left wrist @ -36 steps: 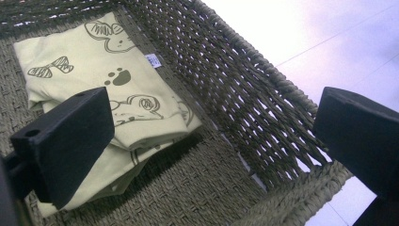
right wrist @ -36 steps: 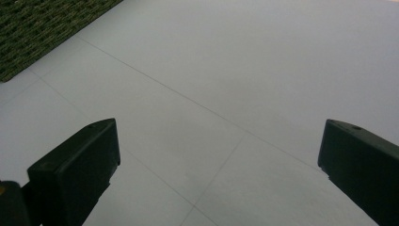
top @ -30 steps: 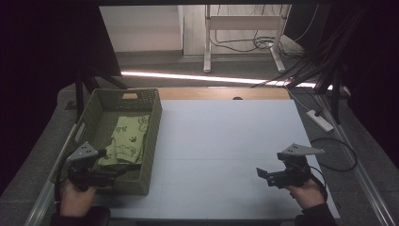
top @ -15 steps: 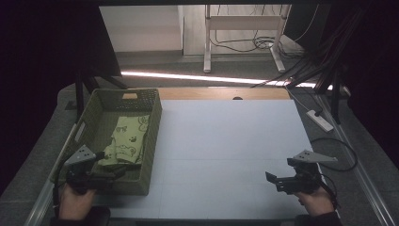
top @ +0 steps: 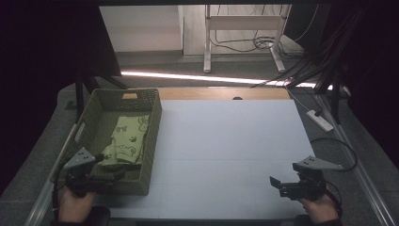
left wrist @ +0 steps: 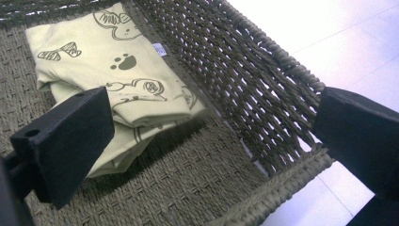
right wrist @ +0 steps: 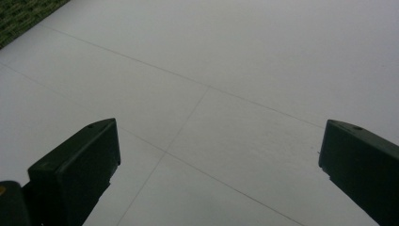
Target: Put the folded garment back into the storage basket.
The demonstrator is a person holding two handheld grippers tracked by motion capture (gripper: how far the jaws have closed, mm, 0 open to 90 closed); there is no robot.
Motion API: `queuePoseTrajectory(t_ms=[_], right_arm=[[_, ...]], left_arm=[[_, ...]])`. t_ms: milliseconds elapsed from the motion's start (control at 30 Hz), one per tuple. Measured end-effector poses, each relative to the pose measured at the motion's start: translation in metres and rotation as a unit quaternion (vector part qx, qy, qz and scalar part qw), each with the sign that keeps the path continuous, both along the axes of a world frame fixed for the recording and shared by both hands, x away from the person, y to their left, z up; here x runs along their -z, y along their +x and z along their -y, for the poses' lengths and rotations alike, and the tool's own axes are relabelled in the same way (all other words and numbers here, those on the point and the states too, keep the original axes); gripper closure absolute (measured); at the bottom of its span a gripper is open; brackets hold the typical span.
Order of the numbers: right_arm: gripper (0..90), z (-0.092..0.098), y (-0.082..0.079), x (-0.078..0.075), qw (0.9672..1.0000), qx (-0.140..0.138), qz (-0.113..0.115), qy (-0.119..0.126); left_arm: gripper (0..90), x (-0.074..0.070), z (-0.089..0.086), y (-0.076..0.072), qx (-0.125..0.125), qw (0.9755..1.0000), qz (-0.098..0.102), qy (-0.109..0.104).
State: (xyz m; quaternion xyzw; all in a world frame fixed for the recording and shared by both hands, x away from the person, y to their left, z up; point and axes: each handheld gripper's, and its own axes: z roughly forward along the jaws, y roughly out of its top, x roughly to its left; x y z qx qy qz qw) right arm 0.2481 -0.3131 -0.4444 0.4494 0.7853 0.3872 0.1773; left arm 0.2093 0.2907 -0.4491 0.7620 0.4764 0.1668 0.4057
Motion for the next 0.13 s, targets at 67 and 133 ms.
queuePoseTrajectory(t_ms=[67, 133], right_arm=[[0.0, -0.0002, -0.0003, 0.0007, 1.0, 0.0, -0.001, -0.004], [0.0, -0.0002, -0.0005, 0.001, 1.0, -0.001, -0.001, -0.004]], left_arm=[[0.0, 0.0005, -0.0002, -0.0001, -0.002, 1.0, -0.001, 0.001], [0.0, 0.0008, -0.0004, 0.0001, -0.002, 1.0, -0.001, 0.002]])
